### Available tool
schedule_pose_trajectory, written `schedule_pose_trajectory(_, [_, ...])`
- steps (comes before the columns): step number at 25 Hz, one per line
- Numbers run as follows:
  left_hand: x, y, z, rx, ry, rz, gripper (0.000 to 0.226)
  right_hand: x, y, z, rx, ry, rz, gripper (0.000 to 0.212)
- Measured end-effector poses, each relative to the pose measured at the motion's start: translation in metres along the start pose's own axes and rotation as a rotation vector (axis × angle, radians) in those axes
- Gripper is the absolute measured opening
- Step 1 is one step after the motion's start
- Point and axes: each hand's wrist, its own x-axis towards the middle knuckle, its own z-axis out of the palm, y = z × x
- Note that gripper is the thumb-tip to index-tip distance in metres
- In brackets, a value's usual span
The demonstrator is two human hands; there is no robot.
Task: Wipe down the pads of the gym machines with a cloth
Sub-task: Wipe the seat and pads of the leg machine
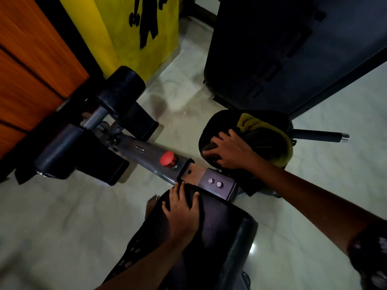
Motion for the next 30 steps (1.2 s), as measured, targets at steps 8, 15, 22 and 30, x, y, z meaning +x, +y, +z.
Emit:
schedule_pose_trajectory(8, [-0.002,0.0,-0.002,-0.029,0.003,-0.007,0.09,0.084,0.059,0.013,0.04,-0.098,0.331,0.038])
schedule_pose_trajectory(15, [-0.001,0.0,-0.003,-0.004,-0.005,0.001,0.091,0.049,0.056,0.009,0.064,-0.071,0.593,0.054])
schedule_pose_trajectory(22, [0.003,0.0,-0.003,0.003,-0.059,-0.04,0.073,-0.057,-0.02,0.011,0.017,0.192,0.002,0.056])
schedule_pose_trajectory(30, [0.005,-0.001,-0.005,-0.008,-0.069,-0.034,0.053,-0.114,0.074,0.089,0.95,0.613,0.895,0.053])
